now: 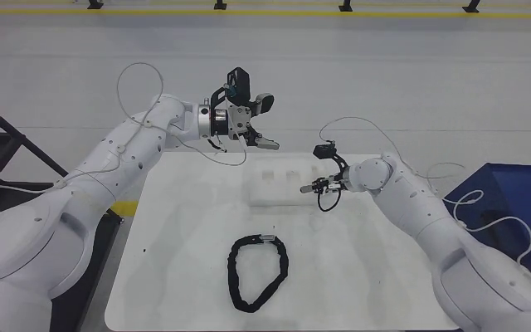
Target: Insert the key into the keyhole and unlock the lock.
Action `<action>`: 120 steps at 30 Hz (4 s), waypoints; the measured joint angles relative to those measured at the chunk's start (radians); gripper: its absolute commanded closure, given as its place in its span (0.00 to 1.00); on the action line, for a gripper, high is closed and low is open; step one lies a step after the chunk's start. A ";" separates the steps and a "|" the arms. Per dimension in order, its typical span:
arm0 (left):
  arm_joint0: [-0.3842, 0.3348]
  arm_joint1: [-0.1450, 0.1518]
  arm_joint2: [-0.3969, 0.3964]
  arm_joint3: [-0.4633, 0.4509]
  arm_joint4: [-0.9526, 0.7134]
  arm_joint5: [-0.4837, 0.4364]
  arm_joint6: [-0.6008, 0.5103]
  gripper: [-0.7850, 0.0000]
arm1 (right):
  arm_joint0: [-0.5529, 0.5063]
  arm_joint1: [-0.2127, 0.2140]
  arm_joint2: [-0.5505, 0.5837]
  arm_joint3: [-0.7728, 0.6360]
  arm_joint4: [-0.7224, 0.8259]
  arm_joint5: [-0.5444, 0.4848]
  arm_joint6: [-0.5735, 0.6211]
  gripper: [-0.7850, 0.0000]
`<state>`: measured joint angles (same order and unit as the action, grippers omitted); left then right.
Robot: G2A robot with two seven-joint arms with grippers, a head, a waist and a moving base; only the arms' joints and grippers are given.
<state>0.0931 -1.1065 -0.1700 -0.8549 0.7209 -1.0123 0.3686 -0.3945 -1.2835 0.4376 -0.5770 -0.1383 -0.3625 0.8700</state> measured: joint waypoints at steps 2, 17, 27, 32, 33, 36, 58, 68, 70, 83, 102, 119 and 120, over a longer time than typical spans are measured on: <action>0.000 0.000 0.000 0.000 0.000 0.000 0.000 0.00 | 0.000 0.000 0.000 0.001 -0.001 -0.002 0.001 0.00; 0.000 0.000 0.000 0.000 0.000 0.000 0.000 0.00 | -0.007 0.001 0.001 -0.028 -0.025 0.030 -0.016 0.00; 0.000 0.000 0.000 0.000 0.000 0.000 0.000 0.00 | -0.003 -0.008 -0.002 -0.107 -0.129 0.163 0.029 0.11; 0.000 0.000 0.000 0.000 0.000 0.000 0.000 0.00 | -0.005 -0.015 0.002 -0.092 -0.154 0.182 0.040 0.38; 0.000 0.000 0.000 0.000 0.000 0.000 0.000 0.00 | -0.005 -0.017 0.003 -0.087 -0.157 0.185 0.042 0.43; 0.000 0.000 0.000 0.000 0.000 0.000 0.000 0.00 | -0.006 -0.025 0.004 -0.072 -0.165 0.193 0.043 0.51; 0.000 0.000 0.000 0.000 0.000 0.000 0.000 0.00 | 0.000 -0.109 -0.006 0.054 -0.272 0.348 -0.021 1.00; 0.000 0.000 0.000 0.000 0.000 0.000 0.000 0.00 | 0.029 -0.120 0.015 0.048 -0.312 0.359 -0.007 1.00; 0.000 0.000 0.000 0.000 0.000 0.000 0.000 0.00 | 0.034 -0.115 0.030 0.037 -0.309 0.347 -0.009 1.00; 0.000 0.000 0.000 0.000 0.000 0.000 0.000 0.00 | -0.031 0.005 0.208 -0.256 -0.288 0.262 0.069 1.00; 0.000 0.000 0.000 0.000 0.000 0.000 0.000 0.00 | -0.480 0.213 0.730 -0.899 0.049 -0.045 0.272 1.00; 0.000 0.000 0.000 0.000 0.000 0.000 0.000 0.00 | -0.557 0.237 0.874 -0.764 0.522 -0.211 0.306 1.00; 0.000 0.000 0.000 0.000 0.000 0.000 0.000 0.00 | -0.557 0.237 0.874 -0.765 0.521 -0.210 0.306 1.00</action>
<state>0.0931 -1.1065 -0.1700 -0.8549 0.7209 -1.0123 0.3686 -0.9516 -1.0462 1.3114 -1.3418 0.3826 -0.5729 1.1760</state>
